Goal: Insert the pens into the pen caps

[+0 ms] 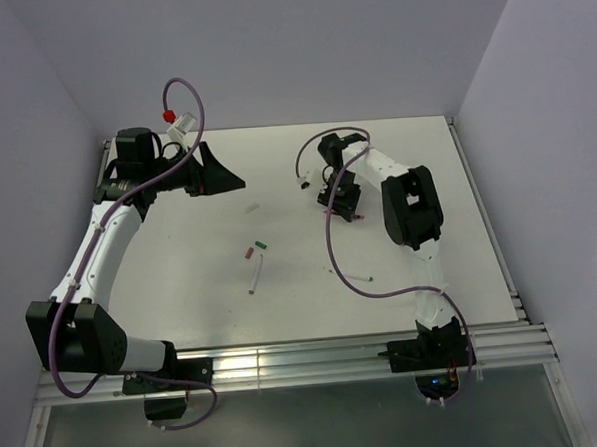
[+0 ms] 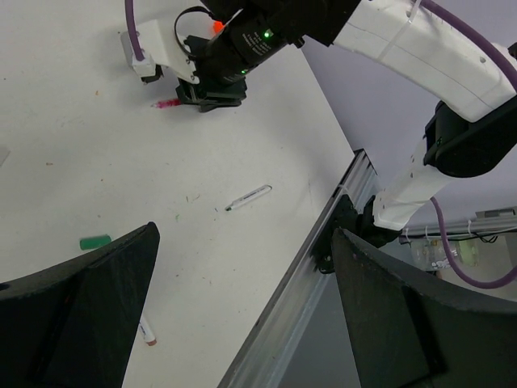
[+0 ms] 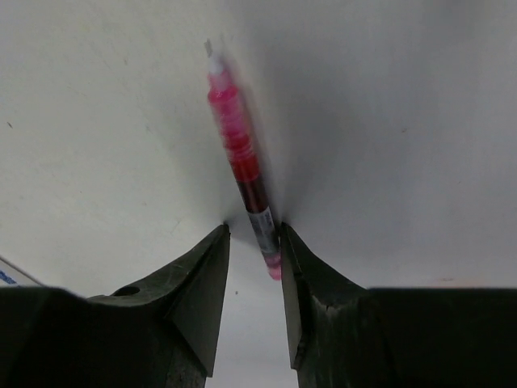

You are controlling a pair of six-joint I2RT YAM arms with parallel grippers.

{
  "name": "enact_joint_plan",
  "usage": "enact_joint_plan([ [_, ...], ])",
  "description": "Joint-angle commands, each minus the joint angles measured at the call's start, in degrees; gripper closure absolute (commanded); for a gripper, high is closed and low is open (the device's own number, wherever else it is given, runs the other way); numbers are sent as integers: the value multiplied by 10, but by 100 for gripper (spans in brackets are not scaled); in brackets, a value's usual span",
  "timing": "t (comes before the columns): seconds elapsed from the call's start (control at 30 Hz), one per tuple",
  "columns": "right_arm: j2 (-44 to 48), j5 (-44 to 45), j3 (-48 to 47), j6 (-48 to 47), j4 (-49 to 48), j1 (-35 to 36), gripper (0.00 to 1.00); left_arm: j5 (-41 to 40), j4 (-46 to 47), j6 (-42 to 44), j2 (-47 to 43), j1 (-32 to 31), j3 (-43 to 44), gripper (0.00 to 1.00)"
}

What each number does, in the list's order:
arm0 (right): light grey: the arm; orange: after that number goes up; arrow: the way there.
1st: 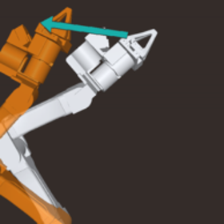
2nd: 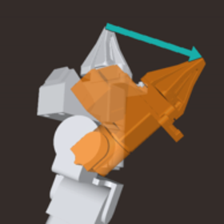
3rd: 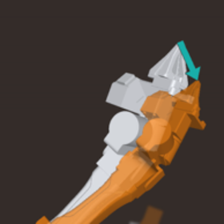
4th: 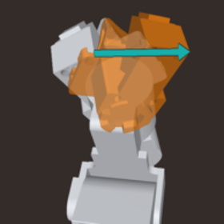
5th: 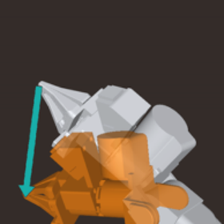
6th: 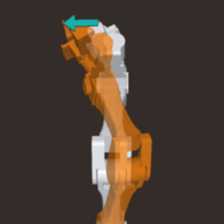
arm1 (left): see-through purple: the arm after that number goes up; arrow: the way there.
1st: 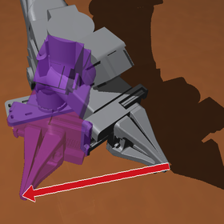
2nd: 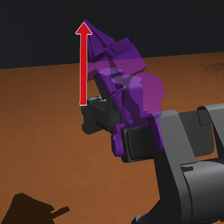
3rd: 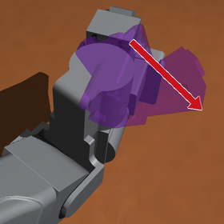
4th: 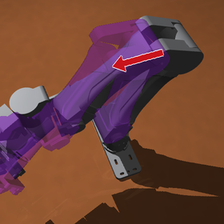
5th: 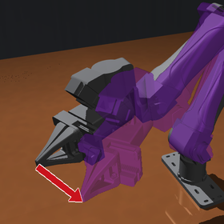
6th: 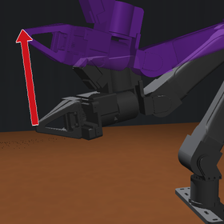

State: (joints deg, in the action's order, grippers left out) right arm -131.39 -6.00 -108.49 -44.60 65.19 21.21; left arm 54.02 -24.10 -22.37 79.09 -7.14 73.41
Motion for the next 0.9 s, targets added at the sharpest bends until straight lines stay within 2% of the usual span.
enact_joint_plan([
  [0.0,8,10,32,2,-19,12,61,-7,12,-2,-21,4,2,6],
  [0.1,21,13,64,4,-45,17,65,-11,10,-1,-24,4,1,6],
  [0.2,32,11,82,9,-61,23,78,-14,8,-1,-27,5,0,6],
  [0.23,36,10,84,13,-66,27,88,-21,9,-3,-30,6,-1,7],
  [0.3,52,-1,91,19,-68,30,98,-26,17,-16,-35,8,-5,7],
  [0.33,58,-8,91,21,-68,34,100,-28,31,-31,-42,11,-12,7],
  [0.5,118,-71,57,50,-61,32,100,-15,74,-70,-60,29,-30,8],
  [0.67,166,-170,10,109,-42,31,100,-14,134,-113,-85,48,-57,9],
  [0.87,239,-300,-27,211,-43,31,100,-30,291,-172,-138,49,-146,12],
])
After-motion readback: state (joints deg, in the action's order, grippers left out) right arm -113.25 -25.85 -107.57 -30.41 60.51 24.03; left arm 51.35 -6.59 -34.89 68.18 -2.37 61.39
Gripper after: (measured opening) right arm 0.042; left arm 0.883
